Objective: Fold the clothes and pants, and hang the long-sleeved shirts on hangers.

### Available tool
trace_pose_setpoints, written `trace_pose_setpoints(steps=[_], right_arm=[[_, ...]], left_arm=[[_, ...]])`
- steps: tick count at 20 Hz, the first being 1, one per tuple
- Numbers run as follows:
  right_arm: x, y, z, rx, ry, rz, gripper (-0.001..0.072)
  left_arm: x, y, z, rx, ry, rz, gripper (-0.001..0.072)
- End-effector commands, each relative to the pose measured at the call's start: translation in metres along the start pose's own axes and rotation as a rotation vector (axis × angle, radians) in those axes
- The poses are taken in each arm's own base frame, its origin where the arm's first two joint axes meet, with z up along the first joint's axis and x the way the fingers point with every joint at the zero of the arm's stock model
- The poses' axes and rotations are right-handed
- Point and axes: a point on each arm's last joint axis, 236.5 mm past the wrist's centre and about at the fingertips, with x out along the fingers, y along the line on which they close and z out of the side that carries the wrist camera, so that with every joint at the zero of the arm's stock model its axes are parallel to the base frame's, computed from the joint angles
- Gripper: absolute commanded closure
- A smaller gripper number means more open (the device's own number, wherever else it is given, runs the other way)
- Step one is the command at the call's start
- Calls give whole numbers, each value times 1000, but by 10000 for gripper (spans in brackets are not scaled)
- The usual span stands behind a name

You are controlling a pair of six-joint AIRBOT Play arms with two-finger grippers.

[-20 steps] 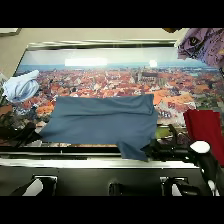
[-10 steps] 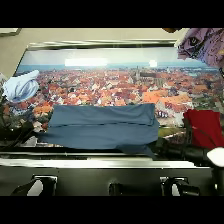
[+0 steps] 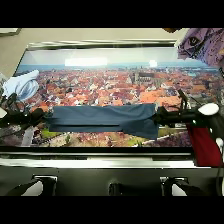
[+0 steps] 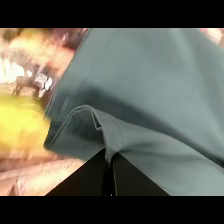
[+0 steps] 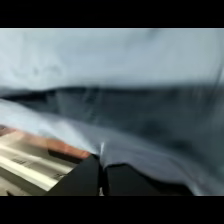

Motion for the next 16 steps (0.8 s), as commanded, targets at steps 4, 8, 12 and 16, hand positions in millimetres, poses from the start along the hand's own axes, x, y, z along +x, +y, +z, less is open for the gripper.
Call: trace_pose_setpoints(steps=[4,8,12,16], right_arm=[[38,-13,59,-69,8,-19,687],[63,-23,81,-85,-40,-142,687],[70,-30,89,-61,-68,-154,687],[73,-33,100,-45,-107,-154,686]], left_arm=[[42,-25,52,50,-21,-4,695],[61,-32,70,61,-10,1,695],[75,-35,84,68,-17,3,695],[91,-36,81,76,7,12,695]])
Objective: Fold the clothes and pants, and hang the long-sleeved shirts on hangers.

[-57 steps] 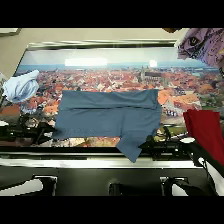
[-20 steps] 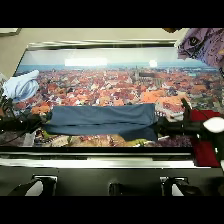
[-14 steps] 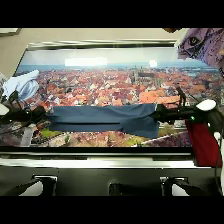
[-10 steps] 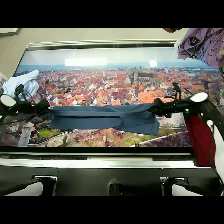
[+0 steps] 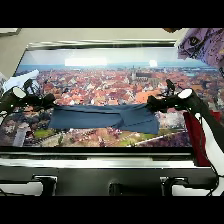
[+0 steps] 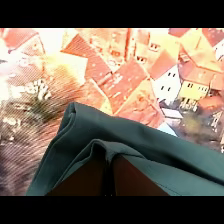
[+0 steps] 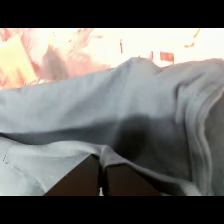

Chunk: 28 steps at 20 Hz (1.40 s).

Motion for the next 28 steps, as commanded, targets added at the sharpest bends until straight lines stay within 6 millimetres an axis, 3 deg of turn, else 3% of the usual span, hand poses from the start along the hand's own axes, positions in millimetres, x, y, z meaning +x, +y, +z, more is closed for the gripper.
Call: trace_pose_setpoints(steps=[1,4,5,6,7,8,9,11,13,14,17,23,28], right_arm=[[8,-4,10,26,-35,-4,686],[21,-9,2,63,6,8,679],[23,-9,-1,69,20,11,605],[21,-7,-4,71,38,19,506],[14,-2,-6,74,61,35,363],[-1,5,-5,66,88,58,154],[-20,8,0,49,111,71,128],[-57,-6,19,44,92,64,56],[-84,-35,37,80,39,63,25],[-88,-49,34,92,59,66,18],[-78,-77,0,118,235,120,17],[-39,-88,0,148,266,219,17],[-19,-91,2,193,269,280,19]], left_arm=[[15,0,-1,4,20,7,695],[21,0,-4,-4,34,4,667],[21,-2,-3,-10,31,-5,571],[18,-6,0,-20,27,-11,348],[13,-9,4,-36,23,-16,160],[4,-14,10,-32,19,-23,58],[-6,-17,16,-16,15,-22,50],[-28,-16,26,19,7,22,50],[-44,-15,31,37,6,55,50],[-49,-16,32,42,7,57,50],[-52,-19,32,44,9,55,50],[-52,-18,33,28,7,59,50],[-52,-15,33,15,4,69,50]])
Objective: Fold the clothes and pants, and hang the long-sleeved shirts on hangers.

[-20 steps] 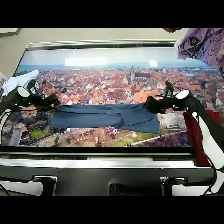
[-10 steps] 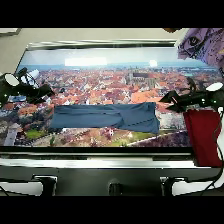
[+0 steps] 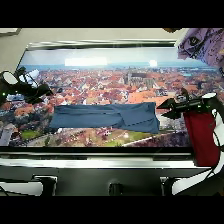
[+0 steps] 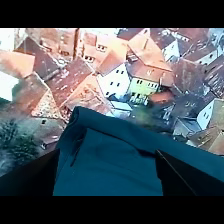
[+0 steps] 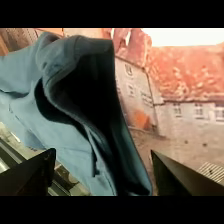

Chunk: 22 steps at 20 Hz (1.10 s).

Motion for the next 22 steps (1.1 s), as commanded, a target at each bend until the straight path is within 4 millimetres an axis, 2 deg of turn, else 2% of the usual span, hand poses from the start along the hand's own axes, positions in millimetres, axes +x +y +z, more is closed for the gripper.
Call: trace_pose_setpoints(steps=[1,4,8,9,10,11,12,13,15,16,17,18,19,22], right_arm=[[11,-6,4,18,4,36,19],[20,0,5,11,10,44,20],[61,17,-16,-68,113,-5,29],[71,19,-20,-94,133,-33,80],[78,21,-21,-112,139,-48,213],[82,23,-20,-122,131,-57,385],[82,26,-17,-124,118,-55,590],[79,28,-14,-116,99,-63,684],[63,37,-10,-123,59,-109,685],[51,43,-8,-123,39,-140,685],[36,50,-9,-131,21,-181,685],[20,59,-10,-130,4,-217,685],[3,71,-12,-134,-18,-243,685],[-42,106,-17,-152,-94,-298,685]], left_arm=[[0,1,0,-4,-1,5,50],[0,1,0,-5,-1,5,51],[0,1,0,-4,-1,5,51],[0,1,0,-4,-1,5,51],[0,1,0,-5,-1,4,51],[0,1,0,-5,0,4,50],[0,0,0,-6,1,3,51],[0,-1,0,-19,1,0,51],[0,-11,-3,-28,10,-35,65],[1,-21,-6,-31,20,-64,197],[2,-35,-11,-16,32,-103,447],[3,-53,-15,12,40,-152,665],[4,-77,-21,49,42,-209,692],[15,-152,-42,88,41,-349,693]])
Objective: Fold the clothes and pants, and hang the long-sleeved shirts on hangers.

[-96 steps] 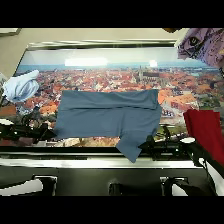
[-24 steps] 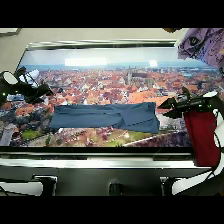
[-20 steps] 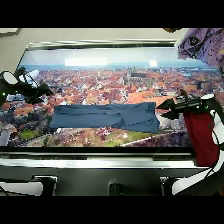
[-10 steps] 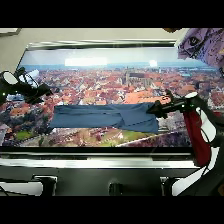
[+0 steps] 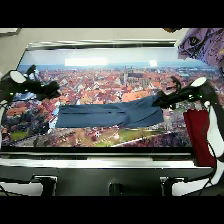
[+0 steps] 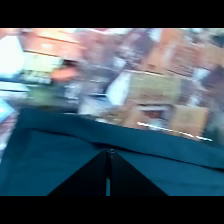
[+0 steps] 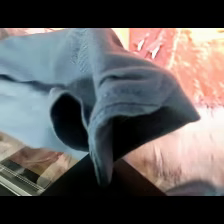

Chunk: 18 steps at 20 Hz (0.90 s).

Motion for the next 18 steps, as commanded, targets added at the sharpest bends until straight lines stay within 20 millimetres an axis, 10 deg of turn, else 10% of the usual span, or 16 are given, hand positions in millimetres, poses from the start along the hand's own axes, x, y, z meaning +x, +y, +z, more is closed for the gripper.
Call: trace_pose_setpoints(steps=[1,11,18], right_arm=[[-60,23,-4,23,-80,-100,685],[-161,62,-17,87,-186,-235,685],[-179,64,-28,91,-179,-283,685]], left_arm=[[30,-88,-22,49,1,-185,693],[134,-332,-207,63,209,-557,694],[188,-399,-291,-118,294,-605,694]])
